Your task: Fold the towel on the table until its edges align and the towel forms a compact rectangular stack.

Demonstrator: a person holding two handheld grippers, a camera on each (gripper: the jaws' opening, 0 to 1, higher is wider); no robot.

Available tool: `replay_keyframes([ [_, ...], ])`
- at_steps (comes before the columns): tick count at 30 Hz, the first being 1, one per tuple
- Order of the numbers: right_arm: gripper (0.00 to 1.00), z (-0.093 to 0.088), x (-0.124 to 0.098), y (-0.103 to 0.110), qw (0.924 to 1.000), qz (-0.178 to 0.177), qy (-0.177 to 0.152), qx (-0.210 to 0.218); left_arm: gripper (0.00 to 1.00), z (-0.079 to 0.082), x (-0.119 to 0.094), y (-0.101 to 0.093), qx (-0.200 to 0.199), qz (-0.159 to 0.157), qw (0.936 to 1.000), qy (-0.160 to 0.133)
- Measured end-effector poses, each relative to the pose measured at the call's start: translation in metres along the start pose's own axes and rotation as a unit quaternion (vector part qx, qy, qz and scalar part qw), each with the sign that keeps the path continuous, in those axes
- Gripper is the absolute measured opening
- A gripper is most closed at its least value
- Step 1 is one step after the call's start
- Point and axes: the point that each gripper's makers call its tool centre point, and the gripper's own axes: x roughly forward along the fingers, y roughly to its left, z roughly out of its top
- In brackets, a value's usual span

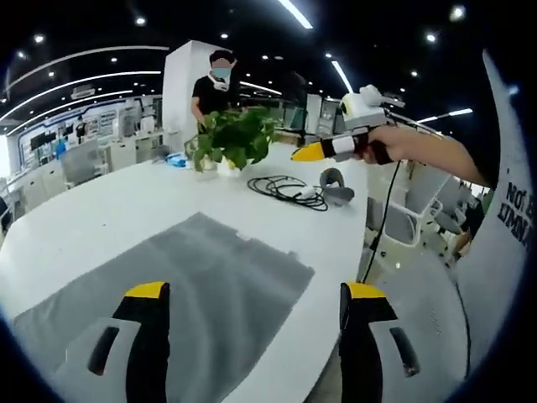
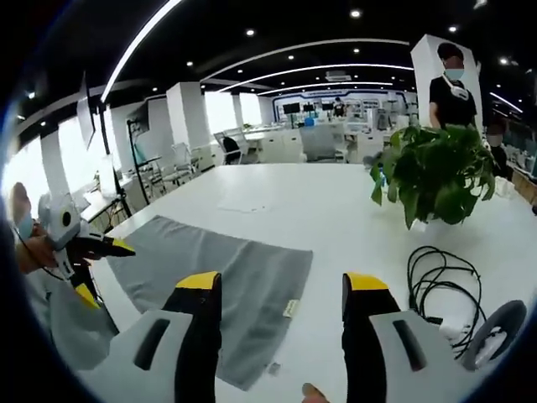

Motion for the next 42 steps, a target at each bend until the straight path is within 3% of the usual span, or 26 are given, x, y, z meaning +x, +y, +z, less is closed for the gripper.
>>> replay_keyframes([
  [7, 0.56, 0.012, 0.012, -0.009, 0.9998, 0.011, 0.0, -0.014, 0.84, 0.014, 0.027, -0.031, 0.022, -0.046, 0.9987, 0.002],
  [11, 0.56, 0.017, 0.018, -0.011, 0.9997, 0.018, -0.003, -0.017, 0.83, 0.014, 0.04, -0.041, 0.033, -0.063, 0.9974, 0.011],
  [19, 0.54, 0.027, 0.035, -0.011, 0.9984, 0.054, -0.002, -0.017, 0.79, 0.003, 0.066, -0.049, 0.051, -0.081, 0.995, 0.028],
  [27, 0.53, 0.038, 0.052, -0.022, 0.9974, 0.055, 0.003, -0.046, 0.74, 0.002, 0.089, -0.055, 0.054, -0.092, 0.9937, 0.033],
  [32, 0.53, 0.039, 0.066, -0.028, 0.9963, 0.057, 0.015, -0.063, 0.68, -0.005, 0.101, -0.062, 0.072, -0.107, 0.9907, 0.043],
  [35, 0.52, 0.043, 0.075, -0.03, 0.9955, 0.06, 0.021, -0.071, 0.6, -0.006, 0.107, -0.066, 0.106, -0.099, 0.9884, 0.044],
  [42, 0.52, 0.046, 0.096, -0.036, 0.9939, 0.055, 0.028, -0.091, 0.57, -0.009, 0.123, -0.079, 0.128, -0.12, 0.9839, 0.032],
])
